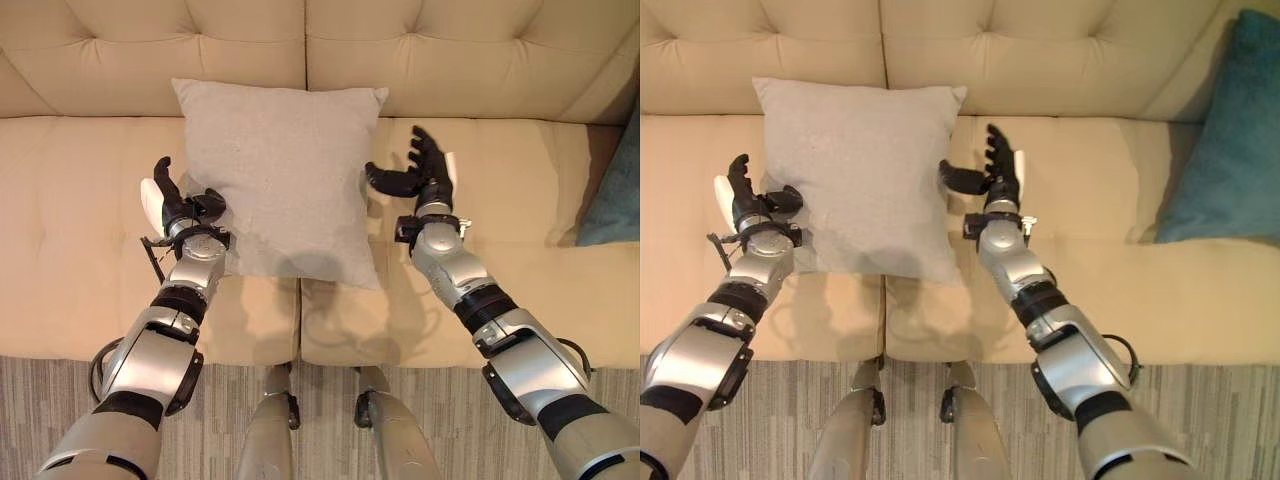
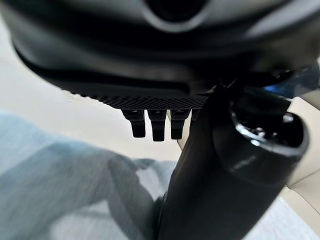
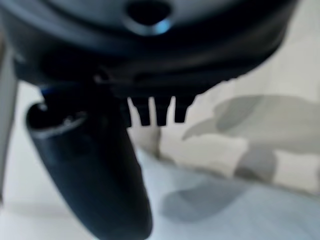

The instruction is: Pick up all the scattered cushions and arrange them neatly on the sofa.

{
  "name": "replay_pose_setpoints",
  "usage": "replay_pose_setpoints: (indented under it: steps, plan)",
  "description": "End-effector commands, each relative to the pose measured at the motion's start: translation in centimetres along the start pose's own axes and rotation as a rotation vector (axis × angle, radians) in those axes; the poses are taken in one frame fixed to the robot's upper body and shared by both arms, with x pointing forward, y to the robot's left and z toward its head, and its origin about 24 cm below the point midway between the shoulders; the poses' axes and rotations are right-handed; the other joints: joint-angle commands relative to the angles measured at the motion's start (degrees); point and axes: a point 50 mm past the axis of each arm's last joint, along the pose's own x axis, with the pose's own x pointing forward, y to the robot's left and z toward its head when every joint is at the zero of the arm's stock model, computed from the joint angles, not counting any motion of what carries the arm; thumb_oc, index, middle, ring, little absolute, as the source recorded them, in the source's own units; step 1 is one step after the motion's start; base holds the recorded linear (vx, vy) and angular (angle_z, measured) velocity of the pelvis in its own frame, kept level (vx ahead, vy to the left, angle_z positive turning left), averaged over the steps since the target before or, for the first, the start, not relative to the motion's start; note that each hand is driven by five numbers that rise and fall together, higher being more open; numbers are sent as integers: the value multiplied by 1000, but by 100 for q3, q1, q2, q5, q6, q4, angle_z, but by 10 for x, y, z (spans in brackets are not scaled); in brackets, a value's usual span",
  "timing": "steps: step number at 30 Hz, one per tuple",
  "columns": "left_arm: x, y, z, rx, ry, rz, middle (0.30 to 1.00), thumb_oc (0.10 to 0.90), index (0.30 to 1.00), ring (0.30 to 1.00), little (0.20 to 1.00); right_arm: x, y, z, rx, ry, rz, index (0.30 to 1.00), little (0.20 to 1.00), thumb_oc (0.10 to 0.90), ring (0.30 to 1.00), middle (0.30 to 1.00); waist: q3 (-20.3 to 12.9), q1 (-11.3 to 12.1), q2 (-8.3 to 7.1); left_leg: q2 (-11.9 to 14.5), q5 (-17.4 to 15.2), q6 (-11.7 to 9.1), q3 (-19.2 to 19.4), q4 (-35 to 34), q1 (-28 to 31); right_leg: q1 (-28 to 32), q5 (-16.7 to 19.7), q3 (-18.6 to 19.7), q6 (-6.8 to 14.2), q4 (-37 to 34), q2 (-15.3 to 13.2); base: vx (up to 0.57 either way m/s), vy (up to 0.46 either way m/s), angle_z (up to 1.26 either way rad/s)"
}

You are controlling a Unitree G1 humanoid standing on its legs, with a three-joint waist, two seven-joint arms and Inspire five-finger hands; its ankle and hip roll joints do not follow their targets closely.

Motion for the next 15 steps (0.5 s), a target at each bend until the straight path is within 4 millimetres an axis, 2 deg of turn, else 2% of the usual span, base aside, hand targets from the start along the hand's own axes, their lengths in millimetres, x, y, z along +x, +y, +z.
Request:
replay_pose_setpoints:
  steps: [1,2,5,7,8,9,12,13,15]
  plan:
    - [16,8,68,70,-212,4,900,800,900,900,900,18,13,47,-120,-111,48,900,900,800,900,900,-177,21,-89,-44,-217,-280,-101,4,-316,144,-637,286,682,207,-461,0,0,0]
    - [16,8,69,70,-212,5,900,800,900,900,900,18,13,47,-120,-111,49,900,900,800,900,900,-176,20,-89,-44,-217,-280,-101,4,-318,143,-637,286,682,207,-461,0,0,0]
    - [17,4,66,188,-194,-51,900,800,900,900,900,23,16,22,-299,45,69,900,900,800,900,900,-173,85,-59,-66,-173,-294,-118,4,-375,135,-573,245,683,127,-452,0,0,0]
    - [14,-5,65,169,-187,-127,900,800,900,900,900,22,21,16,-331,77,94,900,900,800,900,900,-173,112,-41,-87,-168,-285,-142,4,-358,165,-559,256,678,106,-449,0,0,0]
    - [14,-5,65,169,-187,-127,472,515,472,472,472,22,21,16,-331,77,94,578,578,585,578,578,-172,111,-42,-87,-169,-285,-142,4,-357,166,-559,256,678,106,-449,0,0,0]
    - [11,-10,67,159,-208,-193,300,400,300,300,300,21,23,15,-338,82,122,300,300,400,300,300,-164,118,-24,-94,-164,-282,-149,4,-343,189,-557,252,676,93,-450,0,0,0]
    - [8,-16,77,244,-296,-338,300,400,300,300,300,18,23,4,-325,99,172,300,300,400,300,300,-187,137,68,-131,-165,-273,-159,4,-328,218,-525,246,692,75,-466,0,0,0]
    - [8,-16,77,245,-296,-338,300,400,300,300,300,18,23,4,-325,99,172,300,300,400,300,300,-187,138,67,-132,-165,-273,-158,4,-328,217,-525,246,692,75,-466,0,0,0]
    - [5,-20,95,235,-364,-358,300,400,300,300,300,21,18,11,-288,88,120,300,300,400,300,300,-203,125,96,-144,-169,-270,-176,4,-362,194,-513,237,698,72,-479,0,0,0]
